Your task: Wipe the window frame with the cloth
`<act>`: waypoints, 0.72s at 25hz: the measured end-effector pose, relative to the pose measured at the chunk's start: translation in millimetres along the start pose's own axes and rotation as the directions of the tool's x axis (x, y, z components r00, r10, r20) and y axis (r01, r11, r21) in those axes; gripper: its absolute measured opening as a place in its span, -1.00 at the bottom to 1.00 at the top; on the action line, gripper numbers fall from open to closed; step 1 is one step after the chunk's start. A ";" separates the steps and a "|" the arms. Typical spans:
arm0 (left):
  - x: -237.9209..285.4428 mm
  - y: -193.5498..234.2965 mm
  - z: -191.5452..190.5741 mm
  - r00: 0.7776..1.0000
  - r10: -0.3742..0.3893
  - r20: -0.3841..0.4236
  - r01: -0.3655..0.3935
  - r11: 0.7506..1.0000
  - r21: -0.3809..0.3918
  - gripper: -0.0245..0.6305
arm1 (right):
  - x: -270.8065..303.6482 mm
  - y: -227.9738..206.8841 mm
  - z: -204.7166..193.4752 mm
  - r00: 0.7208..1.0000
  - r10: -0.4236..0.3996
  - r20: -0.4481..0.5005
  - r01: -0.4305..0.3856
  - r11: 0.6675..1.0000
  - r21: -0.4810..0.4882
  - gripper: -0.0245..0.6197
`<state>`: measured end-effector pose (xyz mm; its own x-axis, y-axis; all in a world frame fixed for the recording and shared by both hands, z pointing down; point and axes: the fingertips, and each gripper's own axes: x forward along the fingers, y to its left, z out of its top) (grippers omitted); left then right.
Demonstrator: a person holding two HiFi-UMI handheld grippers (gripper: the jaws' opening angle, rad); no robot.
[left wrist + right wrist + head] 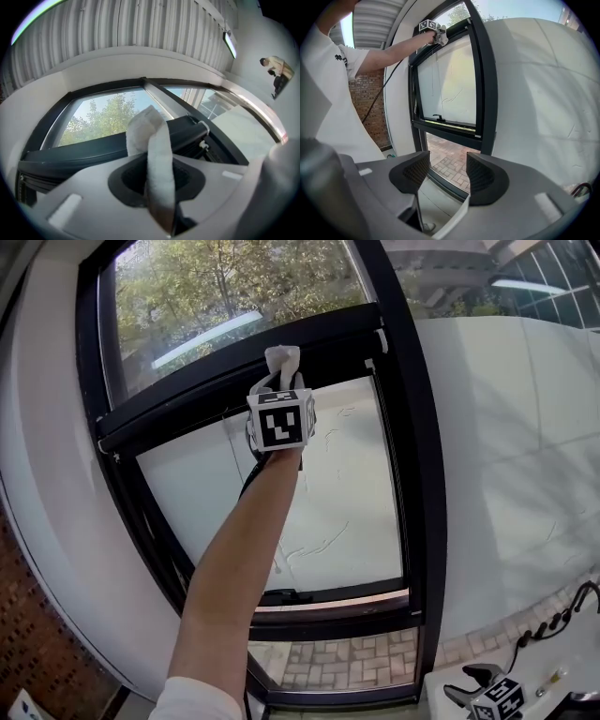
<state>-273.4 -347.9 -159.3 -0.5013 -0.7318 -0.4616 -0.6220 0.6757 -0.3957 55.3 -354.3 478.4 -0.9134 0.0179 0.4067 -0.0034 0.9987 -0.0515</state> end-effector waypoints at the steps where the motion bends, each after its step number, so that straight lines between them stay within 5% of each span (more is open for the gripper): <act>1: 2.3 -8.7 2.7 1.000 -0.013 0.003 0.013 1.000 -0.001 -0.66 | -2.7 -0.9 -0.7 1.000 -0.008 0.003 0.008 1.000 0.006 -0.15; 8: 20.4 -80.6 22.9 0.993 -0.117 0.036 0.116 0.993 0.032 -0.66 | -20.1 -3.9 -24.9 0.998 -0.062 -0.005 0.062 0.997 0.049 -0.15; 18: 40.9 -153.0 34.5 0.976 -0.216 0.040 0.202 0.954 0.222 -0.66 | -48.9 -9.3 -50.6 0.989 -0.149 -0.019 0.150 0.982 0.117 -0.15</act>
<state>-178.0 -478.1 -145.0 -0.3310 -0.8563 -0.3965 -0.5611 0.5165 -0.6469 120.6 -361.9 505.1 -0.8949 -0.1301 0.4269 -0.1880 0.9775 -0.0961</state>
